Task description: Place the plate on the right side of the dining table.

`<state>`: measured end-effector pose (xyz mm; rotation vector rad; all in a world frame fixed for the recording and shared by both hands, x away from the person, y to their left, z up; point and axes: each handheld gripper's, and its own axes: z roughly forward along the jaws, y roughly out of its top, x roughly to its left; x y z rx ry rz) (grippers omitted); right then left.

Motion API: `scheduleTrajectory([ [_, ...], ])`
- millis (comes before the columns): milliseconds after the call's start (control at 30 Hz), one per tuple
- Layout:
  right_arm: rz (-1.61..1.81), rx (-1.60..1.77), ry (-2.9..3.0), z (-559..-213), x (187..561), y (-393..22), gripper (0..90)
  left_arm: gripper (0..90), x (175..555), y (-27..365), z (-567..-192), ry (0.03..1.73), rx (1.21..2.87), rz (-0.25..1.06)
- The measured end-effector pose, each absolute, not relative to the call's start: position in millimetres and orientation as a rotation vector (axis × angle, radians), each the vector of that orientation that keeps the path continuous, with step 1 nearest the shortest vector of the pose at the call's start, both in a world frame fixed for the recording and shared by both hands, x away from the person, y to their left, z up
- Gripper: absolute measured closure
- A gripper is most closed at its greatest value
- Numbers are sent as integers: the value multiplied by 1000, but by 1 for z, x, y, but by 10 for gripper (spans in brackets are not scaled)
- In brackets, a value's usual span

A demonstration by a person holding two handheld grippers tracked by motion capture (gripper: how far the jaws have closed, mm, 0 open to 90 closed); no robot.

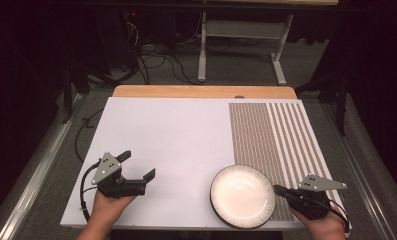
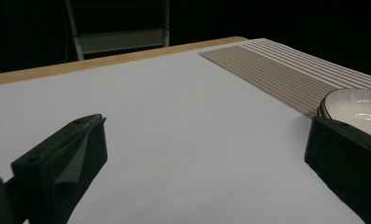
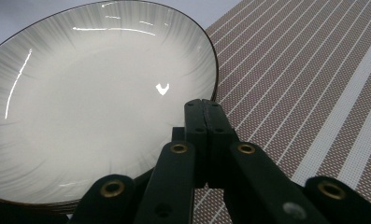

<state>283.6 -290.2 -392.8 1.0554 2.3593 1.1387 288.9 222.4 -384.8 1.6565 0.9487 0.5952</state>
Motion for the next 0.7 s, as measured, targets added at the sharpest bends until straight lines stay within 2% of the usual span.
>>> scheduleTrajectory([
  [700, 1135, 1043, 2359, -394, 283, -287, 900, 0, 289, 223, -384, 945, 1652, 583],
])
